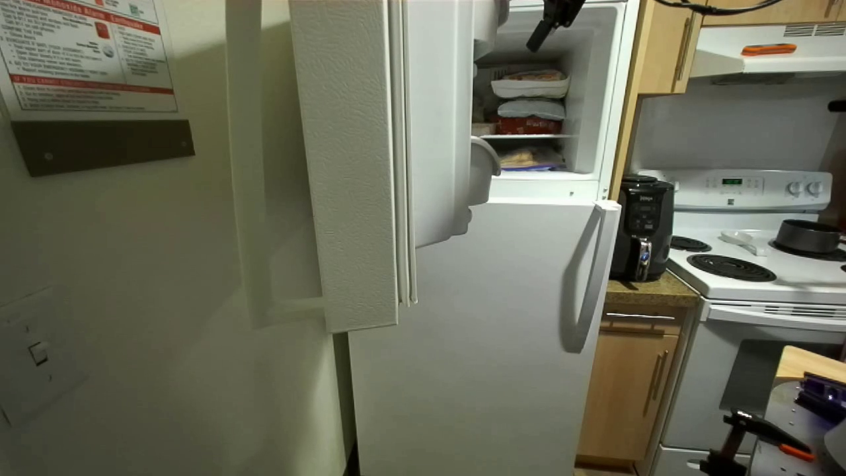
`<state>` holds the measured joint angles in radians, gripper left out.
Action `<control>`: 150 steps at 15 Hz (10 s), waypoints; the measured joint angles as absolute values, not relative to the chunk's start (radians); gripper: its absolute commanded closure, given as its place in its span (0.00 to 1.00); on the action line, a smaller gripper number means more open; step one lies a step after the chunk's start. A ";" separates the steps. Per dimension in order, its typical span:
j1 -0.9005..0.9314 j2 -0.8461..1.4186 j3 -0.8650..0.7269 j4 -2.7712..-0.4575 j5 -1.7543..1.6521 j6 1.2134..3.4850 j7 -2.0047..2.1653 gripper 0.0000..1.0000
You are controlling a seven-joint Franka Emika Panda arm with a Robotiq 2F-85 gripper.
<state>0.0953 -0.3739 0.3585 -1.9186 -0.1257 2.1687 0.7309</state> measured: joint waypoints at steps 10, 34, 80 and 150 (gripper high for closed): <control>0.121 -0.484 0.357 -1.895 -0.082 2.129 0.731 0.00; 0.108 -0.519 0.447 -1.902 0.001 2.128 0.841 0.00; 0.090 -0.457 0.392 -2.006 -0.112 2.201 0.963 0.00; -0.027 -0.669 0.353 -2.062 0.083 2.174 0.719 0.00</control>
